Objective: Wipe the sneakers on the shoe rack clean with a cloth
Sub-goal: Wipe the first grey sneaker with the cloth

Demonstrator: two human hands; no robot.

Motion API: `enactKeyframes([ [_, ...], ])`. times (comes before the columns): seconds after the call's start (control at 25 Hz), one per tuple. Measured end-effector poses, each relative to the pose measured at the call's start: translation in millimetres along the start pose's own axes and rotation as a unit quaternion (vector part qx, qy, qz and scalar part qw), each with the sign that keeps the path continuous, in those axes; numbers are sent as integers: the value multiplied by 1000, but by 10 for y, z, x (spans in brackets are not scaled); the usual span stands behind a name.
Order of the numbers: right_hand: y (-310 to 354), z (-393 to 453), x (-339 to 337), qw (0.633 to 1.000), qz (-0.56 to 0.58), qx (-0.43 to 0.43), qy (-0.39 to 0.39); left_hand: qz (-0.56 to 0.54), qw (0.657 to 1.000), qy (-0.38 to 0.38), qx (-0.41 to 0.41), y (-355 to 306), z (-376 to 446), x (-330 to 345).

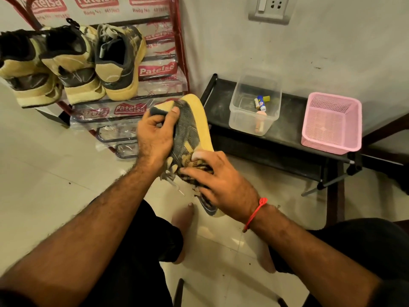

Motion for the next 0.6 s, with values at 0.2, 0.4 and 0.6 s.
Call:
enactKeyframes([
  [0.2, -602, 271, -415, 990, 9, 101, -96, 44, 997, 57, 29, 6, -68, 242],
  [0.4, -116, 30, -32, 999, 49, 20, 12, 69, 997, 19, -32, 148, 72, 50],
  [0.6, -93, 124, -122, 999, 32, -4, 23, 107, 993, 42, -22, 185, 54, 83],
])
Point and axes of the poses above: each hand's wrist, its own z-axis towards the middle knuckle, its own x-axis out of the palm, y = z × x, the point moved 7 cm from there along z, towards the middle knuckle, and after that the axes turned 7 degrees about y, right-handed, at the moved point
